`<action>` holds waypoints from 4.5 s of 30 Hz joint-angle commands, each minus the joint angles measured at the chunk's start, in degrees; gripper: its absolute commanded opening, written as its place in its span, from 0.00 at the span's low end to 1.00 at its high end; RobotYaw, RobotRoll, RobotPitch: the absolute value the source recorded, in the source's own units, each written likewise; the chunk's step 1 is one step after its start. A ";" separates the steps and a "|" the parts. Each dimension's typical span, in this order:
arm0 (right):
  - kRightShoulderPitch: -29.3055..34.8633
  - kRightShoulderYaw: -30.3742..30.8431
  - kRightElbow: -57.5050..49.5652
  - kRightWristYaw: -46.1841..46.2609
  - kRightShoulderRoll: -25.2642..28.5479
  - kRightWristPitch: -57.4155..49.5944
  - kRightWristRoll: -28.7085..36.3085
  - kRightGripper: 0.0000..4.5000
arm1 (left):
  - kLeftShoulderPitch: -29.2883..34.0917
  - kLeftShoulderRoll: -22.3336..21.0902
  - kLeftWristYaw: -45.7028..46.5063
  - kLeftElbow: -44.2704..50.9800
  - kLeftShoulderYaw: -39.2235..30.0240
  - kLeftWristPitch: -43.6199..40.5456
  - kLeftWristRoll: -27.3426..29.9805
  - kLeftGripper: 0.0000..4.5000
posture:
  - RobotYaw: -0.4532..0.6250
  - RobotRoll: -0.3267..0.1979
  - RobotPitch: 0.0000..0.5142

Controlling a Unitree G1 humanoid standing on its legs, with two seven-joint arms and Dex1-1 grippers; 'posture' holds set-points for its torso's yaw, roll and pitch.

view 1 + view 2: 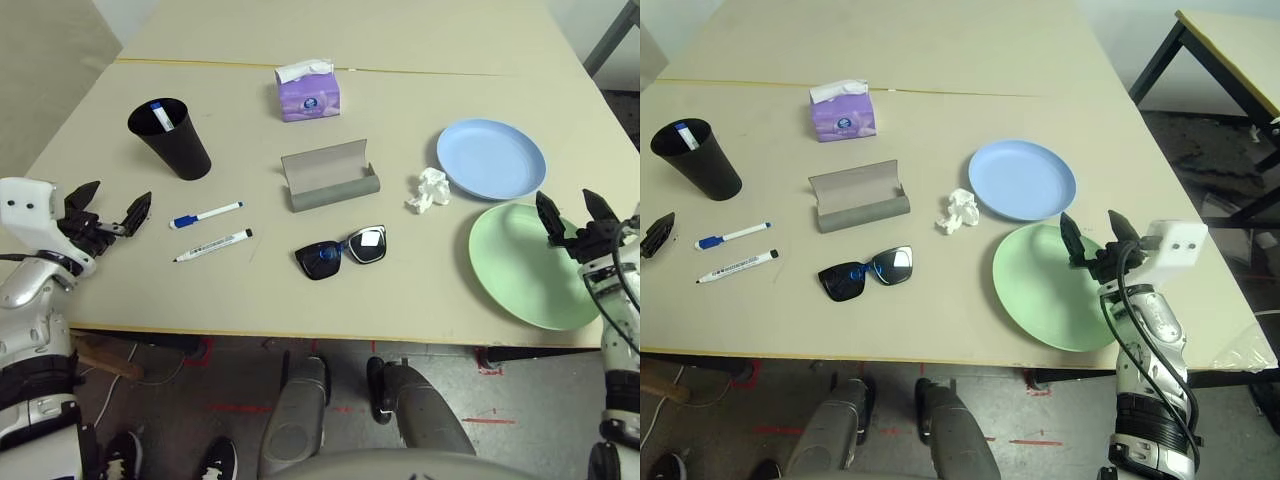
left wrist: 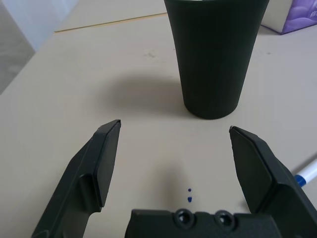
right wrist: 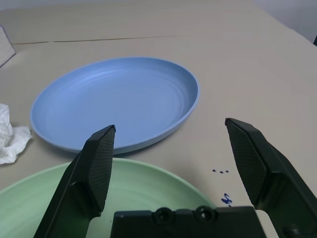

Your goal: Organize and tidy the items on the table.

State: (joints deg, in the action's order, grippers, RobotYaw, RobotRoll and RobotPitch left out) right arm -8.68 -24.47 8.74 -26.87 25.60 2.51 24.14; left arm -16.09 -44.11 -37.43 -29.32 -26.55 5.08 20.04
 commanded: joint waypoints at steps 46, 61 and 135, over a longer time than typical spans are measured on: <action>-6.13 -1.82 10.58 -5.90 6.61 0.48 0.63 1.00 | -0.35 0.21 -27.05 15.34 11.06 -14.98 10.54 0.99 | 0.47 0.62 0.45; 1.42 -8.92 -1.29 0.85 13.59 -11.26 2.41 1.00 | -1.35 -4.97 -46.16 21.40 15.99 -21.06 13.84 0.99 | 0.39 0.62 0.46; 18.73 -15.92 -20.45 -15.84 40.50 -89.94 21.21 1.00 | -8.54 1.30 -49.01 15.41 19.62 -5.12 9.06 0.99 | 0.34 0.62 0.46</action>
State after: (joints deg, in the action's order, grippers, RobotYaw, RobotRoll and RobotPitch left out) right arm 8.31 -40.09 -11.35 -41.48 65.48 -88.20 46.39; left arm -24.39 -42.87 -86.25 -13.80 -6.92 -0.34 29.23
